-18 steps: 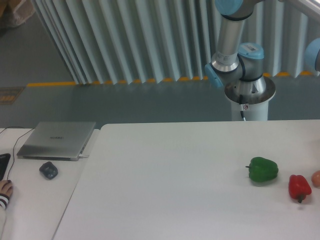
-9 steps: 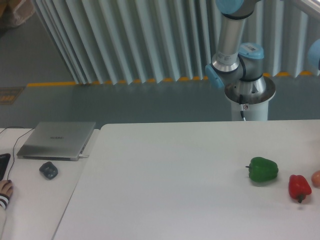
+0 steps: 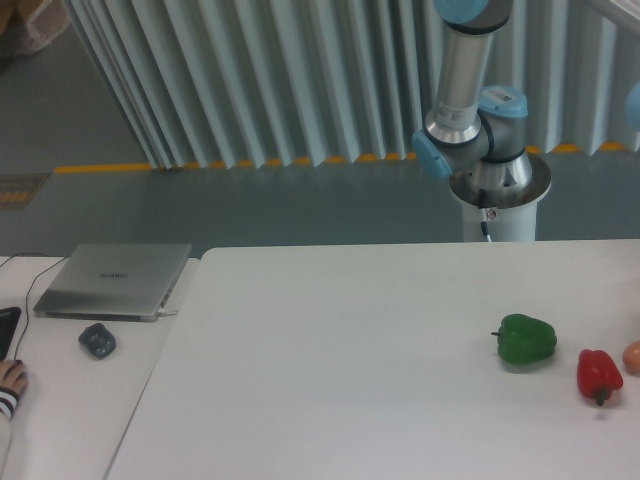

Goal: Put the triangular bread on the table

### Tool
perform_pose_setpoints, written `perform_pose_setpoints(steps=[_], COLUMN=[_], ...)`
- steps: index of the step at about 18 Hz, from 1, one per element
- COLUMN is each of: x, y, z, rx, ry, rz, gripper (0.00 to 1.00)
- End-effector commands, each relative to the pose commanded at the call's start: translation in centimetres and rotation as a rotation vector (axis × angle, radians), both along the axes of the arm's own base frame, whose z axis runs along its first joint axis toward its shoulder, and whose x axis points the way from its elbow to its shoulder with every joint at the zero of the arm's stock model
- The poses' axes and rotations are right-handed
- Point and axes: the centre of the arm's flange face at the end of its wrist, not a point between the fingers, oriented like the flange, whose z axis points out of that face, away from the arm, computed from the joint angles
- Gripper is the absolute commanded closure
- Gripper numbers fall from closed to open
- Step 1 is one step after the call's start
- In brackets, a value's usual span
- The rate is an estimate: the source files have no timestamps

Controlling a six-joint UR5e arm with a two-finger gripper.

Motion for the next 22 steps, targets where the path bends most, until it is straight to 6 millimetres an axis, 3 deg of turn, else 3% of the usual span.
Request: perform_pose_setpoints(steps=[10, 16, 22], x=[-2.8, -2.8, -3.8], y=[-6.0, -6.0, -4.4], z=[-1.2, -1.2, -1.3], rx=[0.003, 0.008, 0.107], ry=[-0.018, -0.021, -0.008], rz=[0.107, 0.165, 0.260], gripper=[0.00, 0.00, 0.00])
